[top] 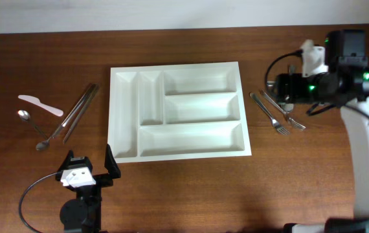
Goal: Pack container
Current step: 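Move the right gripper over the forks on the right side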
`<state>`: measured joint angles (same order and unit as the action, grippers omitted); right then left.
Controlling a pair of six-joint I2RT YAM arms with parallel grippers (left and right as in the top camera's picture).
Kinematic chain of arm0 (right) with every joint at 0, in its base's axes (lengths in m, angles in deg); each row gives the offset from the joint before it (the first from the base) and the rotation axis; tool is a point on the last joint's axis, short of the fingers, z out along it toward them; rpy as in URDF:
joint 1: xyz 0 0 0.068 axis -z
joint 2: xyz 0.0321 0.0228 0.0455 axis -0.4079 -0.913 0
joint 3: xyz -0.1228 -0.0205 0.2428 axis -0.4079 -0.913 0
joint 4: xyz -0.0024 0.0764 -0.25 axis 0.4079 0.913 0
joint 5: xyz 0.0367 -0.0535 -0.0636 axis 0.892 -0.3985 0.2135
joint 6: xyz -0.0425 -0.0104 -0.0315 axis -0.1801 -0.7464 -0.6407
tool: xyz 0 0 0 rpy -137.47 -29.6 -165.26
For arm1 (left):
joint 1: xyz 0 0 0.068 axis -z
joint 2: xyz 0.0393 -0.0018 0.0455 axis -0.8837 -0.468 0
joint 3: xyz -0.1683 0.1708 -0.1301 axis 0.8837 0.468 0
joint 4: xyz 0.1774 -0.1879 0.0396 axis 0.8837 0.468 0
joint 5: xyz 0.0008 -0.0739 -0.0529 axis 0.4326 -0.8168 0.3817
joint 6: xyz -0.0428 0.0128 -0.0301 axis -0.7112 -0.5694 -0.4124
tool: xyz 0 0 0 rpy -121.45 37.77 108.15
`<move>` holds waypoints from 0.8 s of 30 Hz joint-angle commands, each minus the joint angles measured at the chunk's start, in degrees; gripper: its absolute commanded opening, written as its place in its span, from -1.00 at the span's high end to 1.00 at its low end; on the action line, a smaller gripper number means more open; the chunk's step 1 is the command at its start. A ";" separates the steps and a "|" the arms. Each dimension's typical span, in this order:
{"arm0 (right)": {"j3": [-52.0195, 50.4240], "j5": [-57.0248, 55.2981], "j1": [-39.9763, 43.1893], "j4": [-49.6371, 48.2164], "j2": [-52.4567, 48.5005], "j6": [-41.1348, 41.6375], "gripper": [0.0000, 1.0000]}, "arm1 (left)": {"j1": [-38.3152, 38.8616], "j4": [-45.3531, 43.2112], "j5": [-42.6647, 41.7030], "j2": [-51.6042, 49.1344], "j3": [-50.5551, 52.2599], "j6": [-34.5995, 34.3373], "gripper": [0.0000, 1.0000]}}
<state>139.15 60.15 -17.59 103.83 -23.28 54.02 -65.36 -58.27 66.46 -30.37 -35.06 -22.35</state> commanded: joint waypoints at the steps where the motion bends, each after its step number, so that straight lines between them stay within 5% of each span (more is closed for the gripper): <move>1: 0.87 1.14 4.42 0.42 -4.28 1.14 -0.84 | 0.24 0.09 -0.61 0.55 0.28 1.11 -0.99; 24: 0.39 -0.92 7.48 -3.15 -25.22 -1.11 -0.77 | 0.24 0.09 -0.63 0.55 0.26 1.11 -0.99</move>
<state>139.22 60.48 -10.18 101.49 -47.59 53.99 -65.36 -58.27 66.46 -30.37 -35.06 -22.33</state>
